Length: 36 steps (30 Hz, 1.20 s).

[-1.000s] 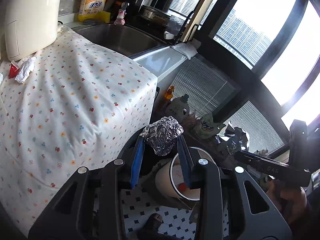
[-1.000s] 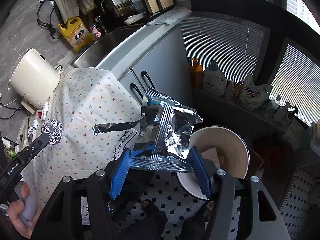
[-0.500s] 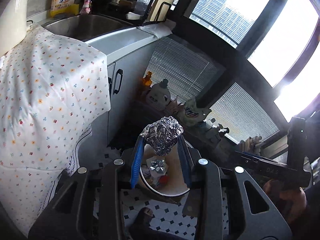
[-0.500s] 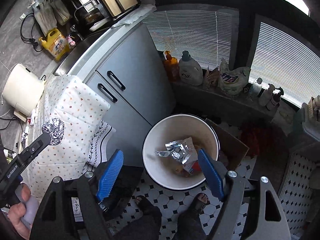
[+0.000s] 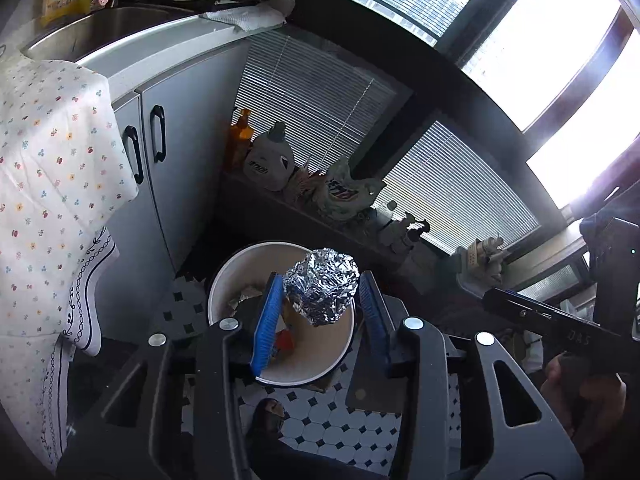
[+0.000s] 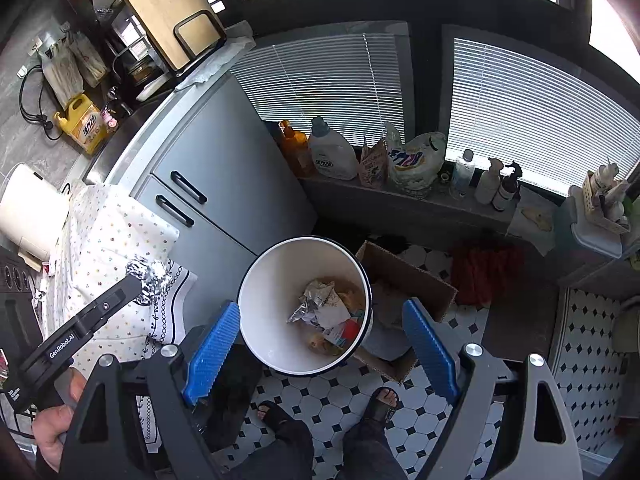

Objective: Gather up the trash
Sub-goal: 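Open both grippers over the bin to drop the foil and wrapper, then move both open grippers back over the counter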

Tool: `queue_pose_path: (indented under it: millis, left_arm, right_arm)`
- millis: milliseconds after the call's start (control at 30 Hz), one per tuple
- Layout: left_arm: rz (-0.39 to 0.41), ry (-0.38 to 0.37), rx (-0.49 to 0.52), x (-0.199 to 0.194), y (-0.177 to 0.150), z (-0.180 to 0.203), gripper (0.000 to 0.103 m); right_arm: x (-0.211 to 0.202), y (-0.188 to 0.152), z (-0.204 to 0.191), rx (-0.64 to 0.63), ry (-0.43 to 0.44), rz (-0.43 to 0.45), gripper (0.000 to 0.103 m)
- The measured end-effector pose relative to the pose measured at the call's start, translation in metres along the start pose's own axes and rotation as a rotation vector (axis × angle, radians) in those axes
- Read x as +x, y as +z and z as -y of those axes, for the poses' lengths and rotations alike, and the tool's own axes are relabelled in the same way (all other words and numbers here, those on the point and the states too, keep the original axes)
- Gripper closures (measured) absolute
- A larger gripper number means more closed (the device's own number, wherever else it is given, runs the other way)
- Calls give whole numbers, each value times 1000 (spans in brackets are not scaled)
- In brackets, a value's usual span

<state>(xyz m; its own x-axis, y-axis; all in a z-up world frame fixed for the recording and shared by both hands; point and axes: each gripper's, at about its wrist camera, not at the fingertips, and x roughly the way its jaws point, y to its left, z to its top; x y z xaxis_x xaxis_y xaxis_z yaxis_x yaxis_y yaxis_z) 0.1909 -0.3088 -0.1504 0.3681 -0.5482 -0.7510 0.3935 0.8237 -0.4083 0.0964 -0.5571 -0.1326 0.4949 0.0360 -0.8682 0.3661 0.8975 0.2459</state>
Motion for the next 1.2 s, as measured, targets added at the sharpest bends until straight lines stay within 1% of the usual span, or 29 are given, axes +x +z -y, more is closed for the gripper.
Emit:
queue_pose_path:
  millis: [100,267,333,400,500,600,767,933,1200]
  left_arm:
    - [18,-4,6,-3,2,2,40]
    - [43,30,-12,-17,5,-13,34]
    - [61,55,-25,-27,7,-23,30]
    - [84,84,-40,-39,9,-36,23]
    - [120,131,-67,-59,10,-56,16]
    - [154,175,-102,-81,10,-79,12]
    - [208,242,-163,-117,7,-119,7]
    - [253,298,-228,-152,1,-164,6]
    - [319,373,-305,-205,-5,-226,6]
  right_arm:
    - [0,0,2,4,-2,-2,21]
    - [6,1,-12,-10,21,-10,21]
    - [9,4,-25,-26,38,-13,21]
    - [12,6,-41,-48,54,-12,19]
    - [14,9,-69,-89,80,-4,13]
    - [17,12,-101,-134,103,7,9]
    - [24,15,-157,-204,149,7,8]
    - [30,15,-212,-267,190,4,8]
    - [37,8,-294,-352,242,6,8]
